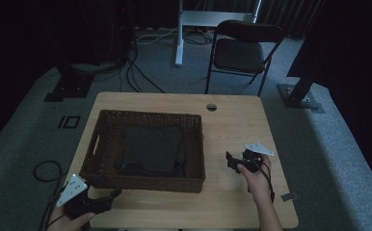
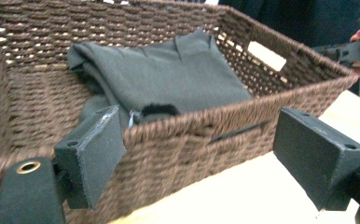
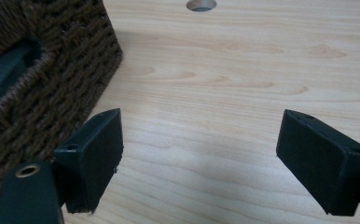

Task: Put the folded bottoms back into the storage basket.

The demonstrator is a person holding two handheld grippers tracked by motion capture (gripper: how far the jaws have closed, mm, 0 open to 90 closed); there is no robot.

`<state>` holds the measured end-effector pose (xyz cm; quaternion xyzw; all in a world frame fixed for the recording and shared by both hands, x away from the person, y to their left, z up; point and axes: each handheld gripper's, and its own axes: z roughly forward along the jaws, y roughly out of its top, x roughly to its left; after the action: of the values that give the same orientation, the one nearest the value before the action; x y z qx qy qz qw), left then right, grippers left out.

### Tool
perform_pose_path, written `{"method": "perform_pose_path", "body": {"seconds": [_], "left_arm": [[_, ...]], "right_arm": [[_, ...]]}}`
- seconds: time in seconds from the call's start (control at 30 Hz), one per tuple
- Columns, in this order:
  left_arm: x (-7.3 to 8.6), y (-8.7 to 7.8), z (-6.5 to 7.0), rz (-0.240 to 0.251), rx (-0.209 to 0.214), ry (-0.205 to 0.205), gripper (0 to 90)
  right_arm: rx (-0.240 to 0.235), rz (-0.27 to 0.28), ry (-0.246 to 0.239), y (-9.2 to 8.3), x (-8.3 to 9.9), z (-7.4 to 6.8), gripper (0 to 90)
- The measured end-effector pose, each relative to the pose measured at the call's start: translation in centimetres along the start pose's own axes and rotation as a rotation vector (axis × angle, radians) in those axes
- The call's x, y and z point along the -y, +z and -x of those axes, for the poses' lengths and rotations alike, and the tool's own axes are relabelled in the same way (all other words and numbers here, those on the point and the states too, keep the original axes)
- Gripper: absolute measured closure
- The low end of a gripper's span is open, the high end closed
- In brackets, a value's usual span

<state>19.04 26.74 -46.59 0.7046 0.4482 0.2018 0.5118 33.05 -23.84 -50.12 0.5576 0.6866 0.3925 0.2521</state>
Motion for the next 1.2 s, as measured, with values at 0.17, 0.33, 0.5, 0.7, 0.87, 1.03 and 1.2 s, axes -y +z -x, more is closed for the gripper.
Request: {"method": "perform_pose_path", "body": {"seconds": [0.17,0.33,0.5,0.7,0.87,1.03,1.2], "left_arm": [[1.1,-0.4,-0.1,-0.024,-0.01,-0.008,16.8],[2.6,-0.2,-0.5,-0.058,-0.022,-0.021,16.8],[3.8,0.5,-1.0,-0.085,-0.05,-0.043,16.8],[5.2,1.5,-1.6,-0.117,-0.081,-0.053,16.8],[6.0,1.9,-2.1,-0.134,-0.116,-0.051,16.8],[6.6,2.3,-2.5,-0.155,-0.171,-0.038,16.8],[7.0,2.6,-2.6,-0.178,-0.201,-0.021,16.8]], "right_arm": [[0.008,-0.002,0.012,0.0,0.3,0.4,14.3],[0.02,-0.007,0.009,0.0,0.8,0.7,14.3],[0.029,-0.019,0.014,0.2,1.4,1.0,14.3],[0.038,-0.03,0.017,0.4,2.0,1.3,14.3],[0.051,-0.046,0.017,0.6,2.7,1.7,14.3],[0.064,-0.073,-0.001,0.8,3.2,2.0,14.3],[0.066,-0.107,-0.015,1.0,3.9,2.3,14.3]]}}
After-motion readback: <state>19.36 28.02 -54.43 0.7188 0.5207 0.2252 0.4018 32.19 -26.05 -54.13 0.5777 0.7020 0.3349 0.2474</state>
